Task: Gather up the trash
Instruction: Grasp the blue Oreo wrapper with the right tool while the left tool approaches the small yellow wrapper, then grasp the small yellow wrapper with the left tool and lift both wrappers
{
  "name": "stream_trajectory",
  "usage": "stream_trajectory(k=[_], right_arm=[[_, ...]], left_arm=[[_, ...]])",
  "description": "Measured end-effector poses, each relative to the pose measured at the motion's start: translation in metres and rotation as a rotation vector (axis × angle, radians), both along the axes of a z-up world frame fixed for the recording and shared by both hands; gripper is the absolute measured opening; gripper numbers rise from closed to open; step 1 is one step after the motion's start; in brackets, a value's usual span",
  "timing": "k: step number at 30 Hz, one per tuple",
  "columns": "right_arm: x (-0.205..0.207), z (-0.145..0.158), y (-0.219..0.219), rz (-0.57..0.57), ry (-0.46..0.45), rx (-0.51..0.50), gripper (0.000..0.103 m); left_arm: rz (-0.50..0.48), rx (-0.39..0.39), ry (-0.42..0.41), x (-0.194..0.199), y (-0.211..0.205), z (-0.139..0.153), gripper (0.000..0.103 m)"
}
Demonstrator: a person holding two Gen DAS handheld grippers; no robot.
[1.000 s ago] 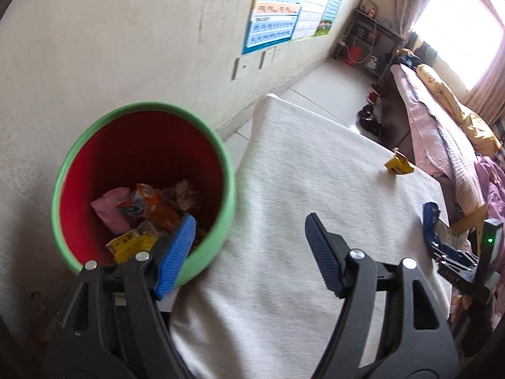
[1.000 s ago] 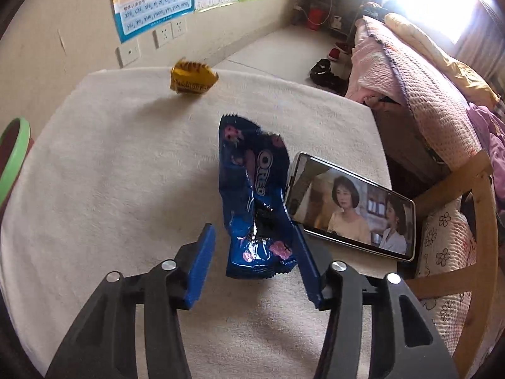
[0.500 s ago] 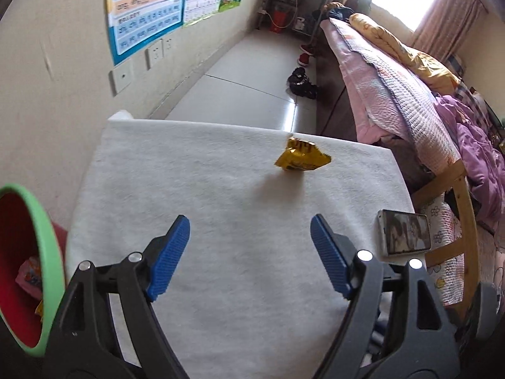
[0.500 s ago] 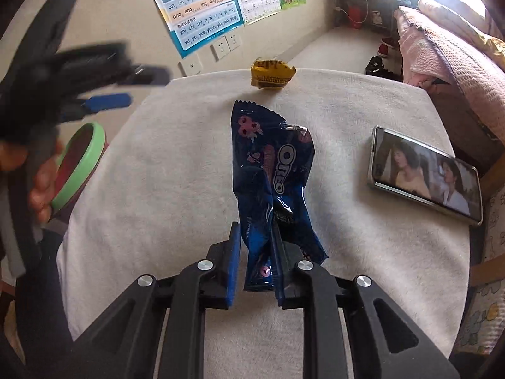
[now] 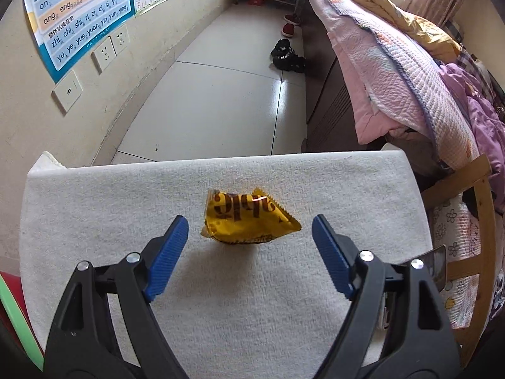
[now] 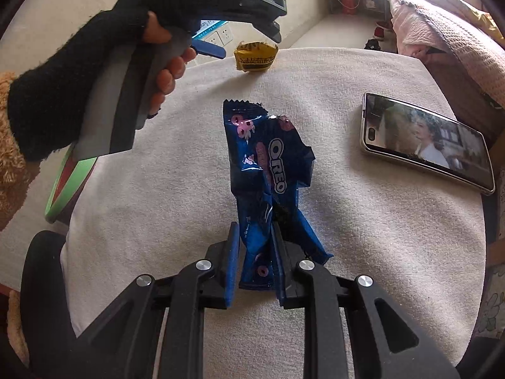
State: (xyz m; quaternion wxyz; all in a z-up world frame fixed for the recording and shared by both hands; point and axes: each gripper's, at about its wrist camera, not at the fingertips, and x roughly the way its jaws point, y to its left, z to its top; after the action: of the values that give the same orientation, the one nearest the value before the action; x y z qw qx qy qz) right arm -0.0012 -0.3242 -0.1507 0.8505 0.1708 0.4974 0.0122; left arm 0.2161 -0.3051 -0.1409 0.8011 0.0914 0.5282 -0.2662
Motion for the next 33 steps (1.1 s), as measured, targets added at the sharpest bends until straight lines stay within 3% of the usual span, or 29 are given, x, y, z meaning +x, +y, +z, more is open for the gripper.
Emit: stream_trajectory(k=[2, 9, 14, 21, 29, 30, 31, 33], right_arm=[[0.001, -0.001, -0.001, 0.001, 0.0, 0.001, 0.019], [0.001, 0.001, -0.001, 0.002, 0.003, -0.013, 0.019], [0.003, 0.008, 0.004, 0.004, 0.001, -0.036, 0.018], [0.003, 0.023, 0.022, 0.036, -0.02, -0.041, 0.018], [-0.002, 0.027, 0.036, 0.053, 0.002, -0.036, 0.02], [-0.004, 0.027, 0.035, 0.035, -0.001, -0.039, 0.031], [-0.007, 0.028, 0.033, 0.005, -0.011, -0.039, 0.052], [-0.011, 0.033, 0.024, -0.067, -0.047, -0.034, 0.062]], left_arm=[[-0.005, 0.02, 0.02, 0.003, -0.002, -0.006, 0.059], [0.016, -0.053, -0.013, -0.018, 0.029, 0.015, 0.058], [0.065, -0.085, -0.026, -0.052, 0.08, 0.029, 0.058], [0.164, -0.095, 0.017, -0.1, 0.164, 0.026, 0.058], [0.293, -0.103, 0.035, -0.142, 0.23, 0.022, 0.058], [0.308, -0.109, 0.044, -0.147, 0.236, 0.02, 0.058], [0.319, -0.114, 0.054, -0.149, 0.24, 0.018, 0.058], [0.328, -0.118, 0.062, -0.153, 0.247, 0.015, 0.058]])
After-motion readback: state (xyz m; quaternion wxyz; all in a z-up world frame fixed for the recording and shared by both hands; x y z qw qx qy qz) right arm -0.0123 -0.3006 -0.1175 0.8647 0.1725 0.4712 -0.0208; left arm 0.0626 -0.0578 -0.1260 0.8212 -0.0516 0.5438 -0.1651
